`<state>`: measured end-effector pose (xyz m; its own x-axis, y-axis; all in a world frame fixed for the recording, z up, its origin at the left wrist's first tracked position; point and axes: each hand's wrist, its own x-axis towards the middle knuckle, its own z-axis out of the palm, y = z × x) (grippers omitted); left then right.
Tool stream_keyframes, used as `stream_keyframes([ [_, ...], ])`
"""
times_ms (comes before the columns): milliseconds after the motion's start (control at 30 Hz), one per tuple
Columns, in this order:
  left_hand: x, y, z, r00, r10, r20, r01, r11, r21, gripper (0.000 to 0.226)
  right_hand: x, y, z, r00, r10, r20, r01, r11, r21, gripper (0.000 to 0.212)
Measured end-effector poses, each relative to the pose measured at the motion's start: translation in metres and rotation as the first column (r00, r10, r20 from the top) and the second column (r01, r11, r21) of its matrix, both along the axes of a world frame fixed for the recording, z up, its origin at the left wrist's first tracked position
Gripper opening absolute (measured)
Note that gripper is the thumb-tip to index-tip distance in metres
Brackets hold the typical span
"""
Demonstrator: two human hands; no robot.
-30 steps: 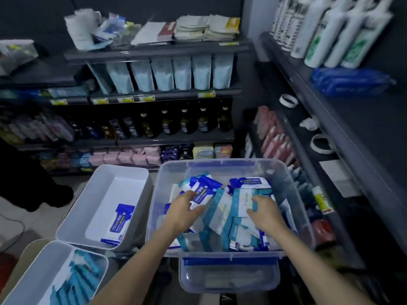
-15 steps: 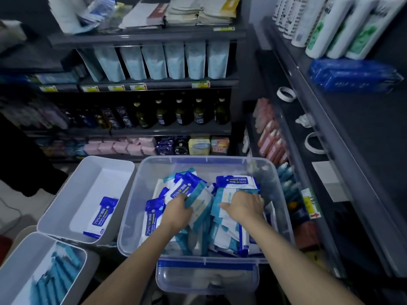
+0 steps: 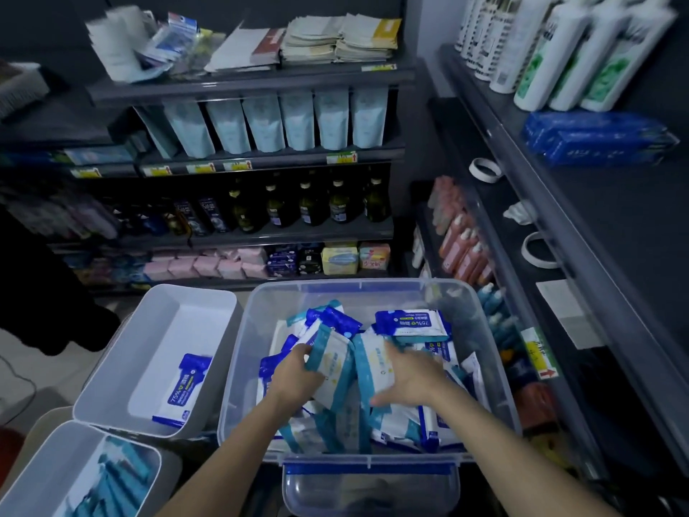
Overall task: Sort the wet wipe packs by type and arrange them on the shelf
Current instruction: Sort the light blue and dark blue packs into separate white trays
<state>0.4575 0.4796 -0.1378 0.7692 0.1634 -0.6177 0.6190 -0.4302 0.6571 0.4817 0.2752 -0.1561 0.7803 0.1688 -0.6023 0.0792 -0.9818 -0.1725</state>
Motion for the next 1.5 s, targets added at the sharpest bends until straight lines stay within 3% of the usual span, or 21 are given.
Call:
stream_keyframes([
  [67, 0.001, 0.001, -0.002, 1.0, 0.001, -0.014, -0.001, 1.0, -0.005, 0.042, -0.014, -0.001, -0.002, 0.994, 0.107, -0.03, -0.108, 0.994, -0.025, 0.129],
  [133, 0.003, 0.002, -0.004, 0.999, 0.006, -0.035, -0.006, 1.0, -0.007, 0.038, -0.024, 0.0, -0.001, 0.987, 0.16, 0.021, -0.159, 0.986, -0.042, 0.123],
  [267, 0.007, 0.004, -0.006, 0.999, -0.007, -0.047, 0.006, 1.0, -0.007, 0.028, -0.022, 0.0, -0.002, 0.946, 0.126, 0.299, -0.147, 0.988, 0.048, 0.055],
  [333, 0.009, 0.0, -0.007, 0.998, 0.043, -0.056, -0.049, 0.992, -0.113, 0.029, -0.019, 0.002, 0.002, 0.92, 0.087, 0.383, -0.118, 0.991, 0.058, 0.037],
  [433, 0.008, -0.014, 0.002, 0.979, 0.116, -0.168, -0.183, 0.863, -0.471, 0.027, -0.022, 0.011, 0.004, 0.89, -0.014, 0.456, -0.067, 0.985, 0.161, 0.038],
  [500, 0.01, -0.019, 0.004, 0.963, 0.092, -0.252, -0.227, 0.779, -0.585, 0.047, -0.033, 0.025, 0.004, 0.895, -0.024, 0.446, -0.104, 0.96, 0.261, 0.045],
  [567, 0.012, -0.017, 0.002, 0.96, 0.056, -0.276, -0.224, 0.746, -0.627, 0.051, -0.048, 0.036, 0.0, 0.909, -0.031, 0.415, -0.126, 0.93, 0.346, 0.052],
  [700, 0.014, -0.005, -0.009, 0.962, 0.035, -0.27, -0.192, 0.792, -0.58, 0.052, -0.064, 0.036, -0.005, 0.922, 0.006, 0.388, -0.171, 0.904, 0.392, 0.061],
  [800, 0.015, -0.002, -0.014, 0.982, 0.08, -0.174, -0.146, 0.899, -0.414, 0.048, -0.065, 0.029, 0.014, 0.979, -0.032, 0.199, -0.079, 0.849, 0.523, 0.069],
  [867, 0.016, 0.002, -0.012, 0.988, 0.125, -0.092, -0.149, 0.927, -0.344, 0.04, -0.058, 0.02, 0.022, 0.987, -0.05, 0.15, -0.038, 0.847, 0.529, 0.064],
  [933, 0.018, 0.008, -0.006, 0.987, 0.159, 0.001, -0.152, 0.943, -0.296, 0.033, -0.044, 0.002, 0.017, 0.985, 0.022, 0.172, -0.089, 0.914, 0.395, 0.05],
  [1000, 0.02, 0.017, 0.001, 0.984, 0.156, 0.082, -0.131, 0.96, -0.245, 0.031, -0.032, -0.013, 0.009, 0.963, 0.225, 0.149, -0.247, 0.958, 0.143, 0.04],
  [1100, 0.02, 0.03, 0.008, 0.976, 0.158, 0.147, -0.125, 0.969, -0.214, 0.032, -0.022, -0.016, 0.006, 0.893, 0.432, 0.125, -0.428, 0.902, -0.058, 0.039],
  [1233, 0.012, 0.046, 0.011, 0.976, 0.148, 0.158, -0.117, 0.974, -0.192, 0.034, -0.01, -0.003, 0.008, 0.825, 0.561, 0.071, -0.543, 0.821, -0.177, 0.017],
  [1333, 0.005, 0.054, 0.01, 0.966, 0.204, 0.16, -0.164, 0.959, -0.233, 0.035, 0.0, -0.003, 0.012, 0.834, 0.552, 0.01, -0.546, 0.828, -0.125, 0.006],
  [1433, 0.0, 0.059, 0.009, 0.949, 0.269, 0.167, -0.22, 0.939, -0.263, 0.034, 0.007, 0.001, 0.021, 0.922, 0.386, 0.033, -0.387, 0.917, 0.098, 0.006],
  [1500, -0.003, 0.061, 0.009, 0.944, 0.288, 0.157, -0.24, 0.933, -0.268, 0.033, 0.005, 0.01, 0.025, 0.934, 0.356, 0.018, -0.353, 0.919, 0.175, 0.009],
])
